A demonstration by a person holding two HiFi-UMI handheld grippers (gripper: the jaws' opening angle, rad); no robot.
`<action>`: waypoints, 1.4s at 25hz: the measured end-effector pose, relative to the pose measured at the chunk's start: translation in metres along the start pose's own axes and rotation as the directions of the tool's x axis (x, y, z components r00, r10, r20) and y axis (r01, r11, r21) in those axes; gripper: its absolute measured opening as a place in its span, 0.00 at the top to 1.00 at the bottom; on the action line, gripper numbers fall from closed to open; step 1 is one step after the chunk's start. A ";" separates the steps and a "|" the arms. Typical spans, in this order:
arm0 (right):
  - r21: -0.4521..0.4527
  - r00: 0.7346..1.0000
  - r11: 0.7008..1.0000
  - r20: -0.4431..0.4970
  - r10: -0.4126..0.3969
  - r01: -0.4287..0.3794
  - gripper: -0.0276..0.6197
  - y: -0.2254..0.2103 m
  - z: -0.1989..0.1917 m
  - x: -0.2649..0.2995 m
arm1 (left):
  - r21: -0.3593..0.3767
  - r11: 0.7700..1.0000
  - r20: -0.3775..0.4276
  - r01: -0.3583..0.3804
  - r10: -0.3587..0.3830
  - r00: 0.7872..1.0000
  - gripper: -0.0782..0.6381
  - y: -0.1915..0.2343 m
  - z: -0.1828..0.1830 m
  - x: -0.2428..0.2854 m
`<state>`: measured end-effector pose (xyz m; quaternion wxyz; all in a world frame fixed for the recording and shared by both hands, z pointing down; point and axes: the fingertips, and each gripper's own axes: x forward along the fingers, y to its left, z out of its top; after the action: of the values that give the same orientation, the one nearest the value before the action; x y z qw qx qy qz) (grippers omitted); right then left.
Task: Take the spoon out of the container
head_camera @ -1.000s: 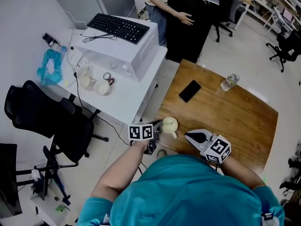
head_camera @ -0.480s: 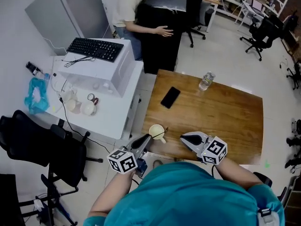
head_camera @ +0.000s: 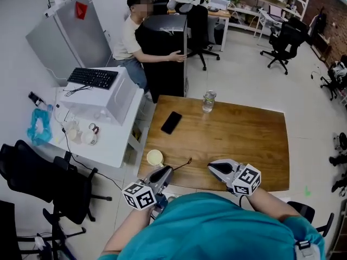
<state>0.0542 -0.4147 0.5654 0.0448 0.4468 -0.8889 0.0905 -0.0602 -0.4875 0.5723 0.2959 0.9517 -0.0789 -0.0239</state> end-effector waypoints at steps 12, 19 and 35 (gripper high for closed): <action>-0.032 0.997 0.999 0.071 0.021 -0.019 0.95 0.023 -0.092 -0.214 | 0.094 0.995 0.066 -0.018 0.012 0.998 0.82 -0.172 -0.137 0.058; -0.014 0.995 1.000 0.102 -0.013 0.014 0.95 0.066 -0.109 -0.276 | 0.165 0.986 0.049 0.011 -0.019 0.999 0.82 -0.232 -0.175 0.041; 0.018 0.988 0.991 0.067 -0.136 0.135 0.95 0.172 -0.142 -0.337 | 0.142 0.973 -0.005 0.180 -0.182 0.983 0.82 -0.320 -0.252 -0.010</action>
<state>0.1171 -0.0214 0.6294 0.0179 0.5094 -0.8568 0.0779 -0.0032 -0.0853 0.5986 0.2237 0.9734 0.0054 -0.0490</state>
